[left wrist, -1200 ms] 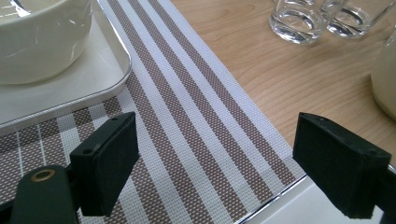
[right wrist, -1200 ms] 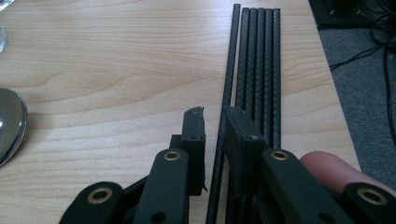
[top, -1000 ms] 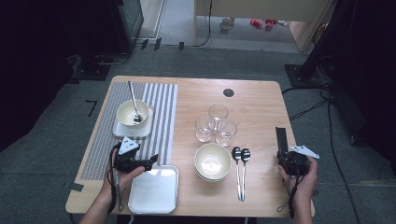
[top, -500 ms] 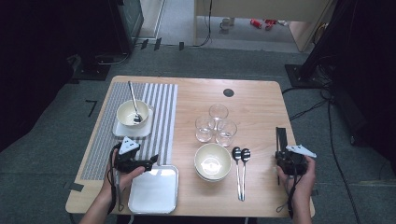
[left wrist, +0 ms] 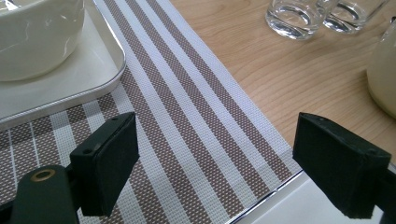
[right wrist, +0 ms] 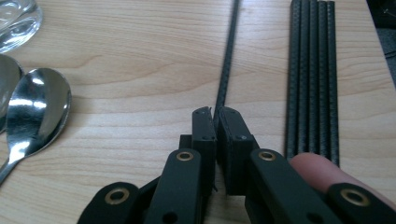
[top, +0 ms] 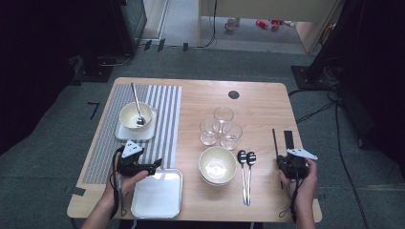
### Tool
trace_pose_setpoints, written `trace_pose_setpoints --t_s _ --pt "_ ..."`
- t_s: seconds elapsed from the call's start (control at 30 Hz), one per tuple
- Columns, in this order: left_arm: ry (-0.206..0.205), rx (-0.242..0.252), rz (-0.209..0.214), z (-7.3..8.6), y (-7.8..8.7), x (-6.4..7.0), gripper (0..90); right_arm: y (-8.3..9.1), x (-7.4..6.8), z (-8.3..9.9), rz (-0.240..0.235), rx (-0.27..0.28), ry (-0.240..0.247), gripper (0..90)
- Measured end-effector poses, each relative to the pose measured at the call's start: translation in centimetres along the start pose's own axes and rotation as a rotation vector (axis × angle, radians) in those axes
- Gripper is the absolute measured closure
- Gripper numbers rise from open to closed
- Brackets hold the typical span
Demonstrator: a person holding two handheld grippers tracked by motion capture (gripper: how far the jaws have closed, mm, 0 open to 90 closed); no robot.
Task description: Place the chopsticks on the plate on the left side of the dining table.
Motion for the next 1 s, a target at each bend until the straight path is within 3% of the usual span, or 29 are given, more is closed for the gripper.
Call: trace_pose_setpoints --t_s 0.57,0.8,1.0 --pt "0.000 -0.007 0.009 0.1 -0.2 0.0 14.4 -0.3 -1.8 -0.1 -0.055 -0.013 -0.023 86.4" --pt "0.000 -0.009 0.011 0.1 -0.2 0.1 14.4 -0.5 -1.8 -0.1 -0.067 -0.007 -0.034 84.7" --pt "-0.004 -0.013 0.011 0.2 -0.3 0.2 14.4 -0.6 -1.8 0.5 -0.074 0.059 -0.059 84.5"
Point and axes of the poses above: each handheld gripper's, and its own axes: y roughly backward along the jaws, z roughly out of its underside, x roughly to its right, the point moved 3 cm from there along -y, roughly forward along the jaws, and after that the axes turned 1 degree about -y, right-handed, at the moved point
